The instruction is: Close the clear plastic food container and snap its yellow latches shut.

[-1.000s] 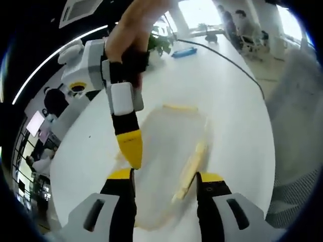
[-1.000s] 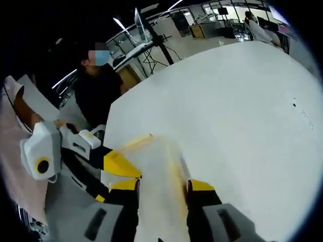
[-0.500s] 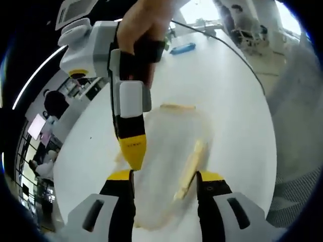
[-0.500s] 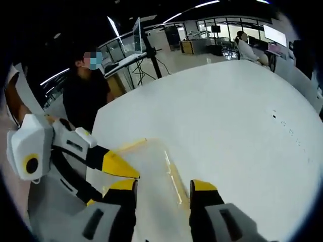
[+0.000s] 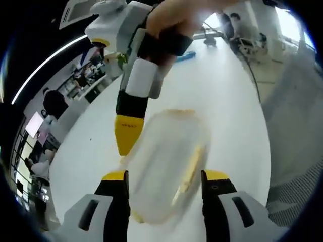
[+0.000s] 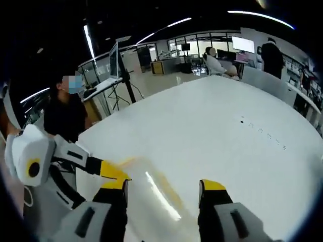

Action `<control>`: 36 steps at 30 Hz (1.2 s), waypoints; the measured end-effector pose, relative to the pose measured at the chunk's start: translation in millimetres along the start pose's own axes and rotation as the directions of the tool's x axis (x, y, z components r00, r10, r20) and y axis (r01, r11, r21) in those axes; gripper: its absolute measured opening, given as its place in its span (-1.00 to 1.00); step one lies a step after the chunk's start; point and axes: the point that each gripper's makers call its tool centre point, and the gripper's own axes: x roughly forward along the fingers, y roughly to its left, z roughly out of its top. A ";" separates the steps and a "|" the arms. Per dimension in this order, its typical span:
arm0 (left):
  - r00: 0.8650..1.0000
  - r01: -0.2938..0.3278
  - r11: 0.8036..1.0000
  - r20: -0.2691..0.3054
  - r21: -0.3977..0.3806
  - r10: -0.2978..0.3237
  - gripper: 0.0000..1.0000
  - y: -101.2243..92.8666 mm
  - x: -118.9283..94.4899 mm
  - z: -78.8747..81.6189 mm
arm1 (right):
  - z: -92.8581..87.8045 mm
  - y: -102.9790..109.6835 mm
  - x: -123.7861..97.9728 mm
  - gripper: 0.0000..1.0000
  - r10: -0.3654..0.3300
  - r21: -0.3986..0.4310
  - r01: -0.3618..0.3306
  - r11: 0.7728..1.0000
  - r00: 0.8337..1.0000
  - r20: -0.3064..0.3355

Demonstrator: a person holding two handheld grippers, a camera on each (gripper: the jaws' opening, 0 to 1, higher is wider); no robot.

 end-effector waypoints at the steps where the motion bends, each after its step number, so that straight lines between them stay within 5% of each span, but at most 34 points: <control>1: 1.000 -0.001 1.000 0.001 -0.001 0.001 0.10 1.4 -1.1 0.0 | 0.6 2.1 -3.7 0.11 -0.007 0.000 0.007 1.000 1.000 0.010; 24: 0.998 -0.064 0.982 -0.002 -0.180 0.064 0.15 18.3 -32.2 -22.8 | -44.8 22.4 -57.0 0.19 -0.132 0.065 0.129 0.990 0.990 0.057; 36: 0.997 -0.073 0.963 -0.012 -0.261 0.072 0.14 26.2 -36.9 -36.3 | -79.2 35.8 -50.4 0.22 -0.154 0.044 0.154 0.987 0.988 -0.009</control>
